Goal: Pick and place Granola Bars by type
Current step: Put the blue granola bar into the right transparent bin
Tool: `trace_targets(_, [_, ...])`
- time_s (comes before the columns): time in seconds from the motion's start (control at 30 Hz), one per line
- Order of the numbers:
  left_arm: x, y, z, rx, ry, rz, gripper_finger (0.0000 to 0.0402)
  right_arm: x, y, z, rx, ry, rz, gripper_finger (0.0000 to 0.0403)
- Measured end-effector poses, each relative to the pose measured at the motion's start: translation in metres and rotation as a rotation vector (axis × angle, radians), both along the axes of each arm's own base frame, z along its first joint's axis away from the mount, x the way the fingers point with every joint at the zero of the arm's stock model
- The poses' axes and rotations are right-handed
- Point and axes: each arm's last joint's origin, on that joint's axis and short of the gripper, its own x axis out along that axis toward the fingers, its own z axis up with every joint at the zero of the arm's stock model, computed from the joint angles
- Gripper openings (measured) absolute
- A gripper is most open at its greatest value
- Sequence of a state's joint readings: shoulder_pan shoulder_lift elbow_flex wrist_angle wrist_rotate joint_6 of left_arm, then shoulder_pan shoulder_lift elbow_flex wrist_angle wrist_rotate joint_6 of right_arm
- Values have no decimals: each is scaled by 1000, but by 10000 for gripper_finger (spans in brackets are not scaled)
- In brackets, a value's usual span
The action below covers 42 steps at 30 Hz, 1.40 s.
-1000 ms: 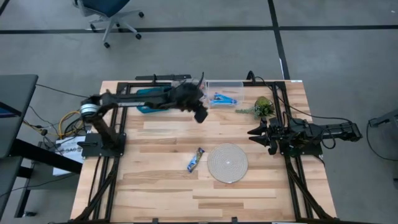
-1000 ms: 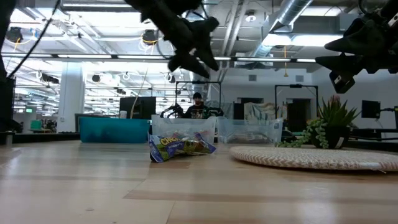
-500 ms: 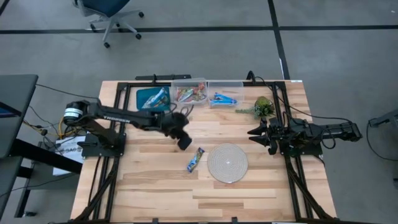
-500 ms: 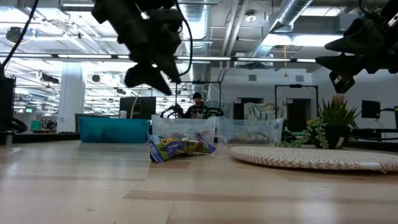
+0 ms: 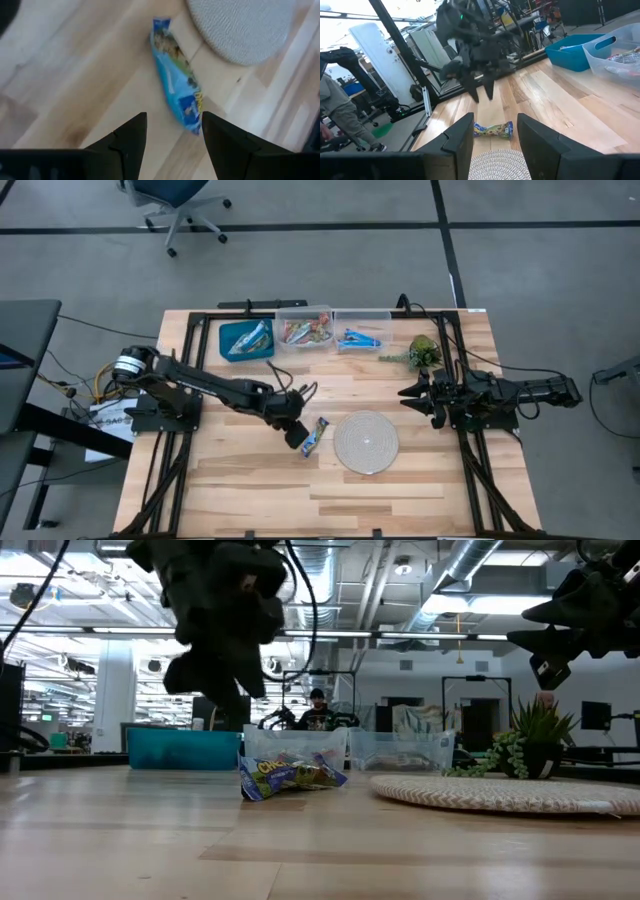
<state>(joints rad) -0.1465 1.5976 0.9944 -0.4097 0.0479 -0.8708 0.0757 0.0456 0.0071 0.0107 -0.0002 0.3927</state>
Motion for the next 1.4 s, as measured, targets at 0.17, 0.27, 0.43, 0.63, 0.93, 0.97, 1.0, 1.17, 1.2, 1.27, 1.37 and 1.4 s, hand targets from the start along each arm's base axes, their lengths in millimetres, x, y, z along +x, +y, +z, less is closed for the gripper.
trace_targets(0.17, [19,-10,-8,23,33,-67,183,0,0,0,0,0,-1,142])
trace_targets(0.27, [31,-15,-9,46,34,-79,183,0,0,0,0,2,0,141])
trace_targets(0.43, [44,-18,-14,98,52,-88,183,0,0,0,0,-1,0,144])
trace_targets(0.63, [58,-21,-18,117,68,-45,183,0,0,0,0,2,0,141])
trace_targets(0.93, [66,-22,-30,72,117,38,183,0,0,0,0,2,0,143])
trace_targets(0.97, [64,-22,-30,78,134,49,183,0,0,0,0,2,0,143])
trace_targets(1.0, [64,-22,-31,82,141,57,183,0,0,0,0,3,0,142])
trace_targets(1.17, [62,-21,-32,85,150,76,183,0,0,0,0,2,0,142])
trace_targets(1.2, [63,-21,-32,84,149,78,183,0,0,0,0,2,0,143])
trace_targets(1.27, [63,-22,-32,79,145,77,183,0,0,0,0,2,0,144])
trace_targets(1.37, [63,-23,-31,59,145,66,183,0,0,0,0,2,0,143])
trace_targets(1.4, [63,-24,-31,53,145,61,183,0,0,0,0,2,0,142])
